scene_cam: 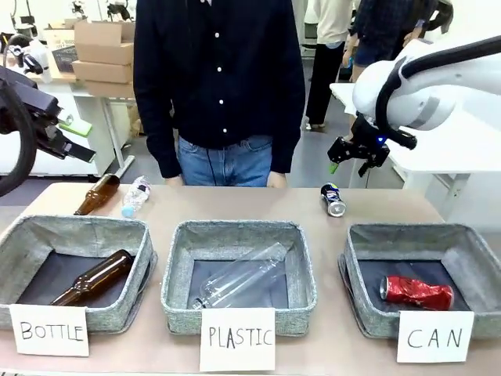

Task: Sort the can waste into the basket.
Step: Pick up the can waste from the table and place it in the right Fabric basket.

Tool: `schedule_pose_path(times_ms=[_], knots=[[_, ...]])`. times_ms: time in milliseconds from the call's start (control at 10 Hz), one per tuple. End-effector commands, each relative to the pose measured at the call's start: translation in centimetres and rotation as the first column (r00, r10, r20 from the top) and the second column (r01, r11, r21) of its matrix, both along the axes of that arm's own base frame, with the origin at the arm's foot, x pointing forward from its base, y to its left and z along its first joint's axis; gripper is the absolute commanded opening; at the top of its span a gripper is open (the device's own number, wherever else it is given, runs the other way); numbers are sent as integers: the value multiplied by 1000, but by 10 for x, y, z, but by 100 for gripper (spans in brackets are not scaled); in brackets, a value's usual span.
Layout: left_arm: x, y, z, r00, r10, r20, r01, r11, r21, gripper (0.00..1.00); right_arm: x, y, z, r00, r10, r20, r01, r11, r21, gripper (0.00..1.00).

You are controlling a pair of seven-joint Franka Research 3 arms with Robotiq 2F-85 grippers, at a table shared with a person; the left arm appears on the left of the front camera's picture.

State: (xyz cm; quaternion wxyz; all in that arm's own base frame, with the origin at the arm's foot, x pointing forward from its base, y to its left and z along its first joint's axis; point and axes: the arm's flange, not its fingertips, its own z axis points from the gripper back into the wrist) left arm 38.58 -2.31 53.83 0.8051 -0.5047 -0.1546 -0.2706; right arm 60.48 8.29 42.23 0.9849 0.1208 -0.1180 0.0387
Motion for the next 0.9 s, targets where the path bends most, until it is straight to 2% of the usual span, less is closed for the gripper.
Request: schedule_pose_path(times_ms=[0,100,200,400,600,800], knots=[[-1,2,1,1000,-13,13,13,1000,10,100,-16,-7,30,1000,8,10,-8,999,35,100],[-1,2,1,1000,-13,13,13,1000,10,100,0,0,0,1000,0,0,0,1000,0,100],[-1,2,1,1000,-13,13,13,1000,10,100,15,2,4,988,-64,137,69,997,-32,100],[-1,2,1,1000,-13,13,13,1000,10,100,55,10,-28,997,-32,72,32,999,2,100],[-1,2,1,1000,-13,13,13,1000,10,100,75,18,-60,999,-32,-8,32,999,-8,100],[-1,2,1,1000,-13,13,13,1000,10,100,84,23,-81,996,-53,-69,51,998,-37,100]])
